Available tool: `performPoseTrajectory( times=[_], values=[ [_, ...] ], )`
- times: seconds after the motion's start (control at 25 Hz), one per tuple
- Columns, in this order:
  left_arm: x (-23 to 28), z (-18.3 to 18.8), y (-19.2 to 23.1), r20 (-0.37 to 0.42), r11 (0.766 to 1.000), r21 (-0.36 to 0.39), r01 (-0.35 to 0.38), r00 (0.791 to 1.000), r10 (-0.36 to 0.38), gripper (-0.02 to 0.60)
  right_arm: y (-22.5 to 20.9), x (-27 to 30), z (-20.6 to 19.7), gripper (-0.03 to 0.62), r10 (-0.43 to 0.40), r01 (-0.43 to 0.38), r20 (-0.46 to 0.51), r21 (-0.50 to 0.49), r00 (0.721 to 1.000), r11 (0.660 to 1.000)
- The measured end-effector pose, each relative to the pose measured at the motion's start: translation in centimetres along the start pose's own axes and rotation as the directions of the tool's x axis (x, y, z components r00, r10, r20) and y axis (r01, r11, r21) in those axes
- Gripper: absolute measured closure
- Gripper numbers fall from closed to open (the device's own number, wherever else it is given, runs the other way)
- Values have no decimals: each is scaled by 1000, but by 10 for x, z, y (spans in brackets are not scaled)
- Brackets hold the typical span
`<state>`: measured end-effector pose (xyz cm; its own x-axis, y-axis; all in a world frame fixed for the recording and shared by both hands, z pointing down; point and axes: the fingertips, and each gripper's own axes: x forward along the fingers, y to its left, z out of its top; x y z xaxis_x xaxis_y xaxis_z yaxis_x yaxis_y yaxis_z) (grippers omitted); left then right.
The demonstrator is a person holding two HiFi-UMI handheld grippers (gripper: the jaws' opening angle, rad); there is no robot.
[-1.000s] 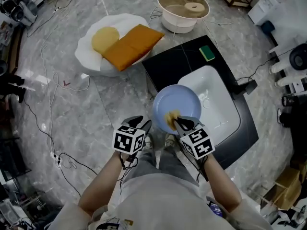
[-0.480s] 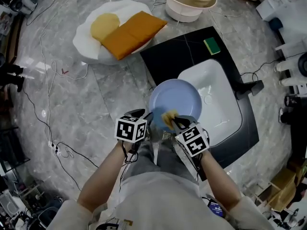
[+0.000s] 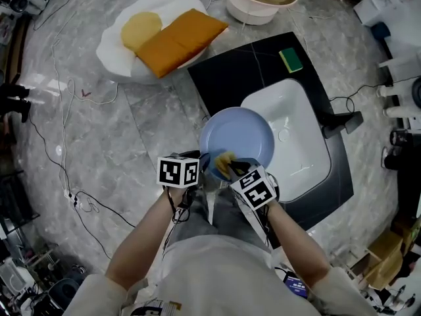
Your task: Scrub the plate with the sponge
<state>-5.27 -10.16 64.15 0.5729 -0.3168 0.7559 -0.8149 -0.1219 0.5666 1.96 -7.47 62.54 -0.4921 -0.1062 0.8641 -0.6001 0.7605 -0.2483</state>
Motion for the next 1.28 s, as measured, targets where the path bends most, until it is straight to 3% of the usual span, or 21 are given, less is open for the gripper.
performPoseTrajectory(
  times=[0.2,0.68,1.08,1.28],
  values=[
    [7,2,5,12,999,-27,-35,999,35,499,-1,13,-3,546,3,-4,-31,-47,1000,999],
    [8,10,6,50,996,-87,-9,999,13,526,-12,34,24,546,49,-51,-23,-92,999,994],
    [8,13,7,60,998,-60,-5,998,8,528,-71,43,79,546,-113,122,90,-105,990,987],
    [3,19,18,117,989,-144,-41,991,58,541,-113,29,77,548,-226,232,74,-93,971,968]
  ],
)
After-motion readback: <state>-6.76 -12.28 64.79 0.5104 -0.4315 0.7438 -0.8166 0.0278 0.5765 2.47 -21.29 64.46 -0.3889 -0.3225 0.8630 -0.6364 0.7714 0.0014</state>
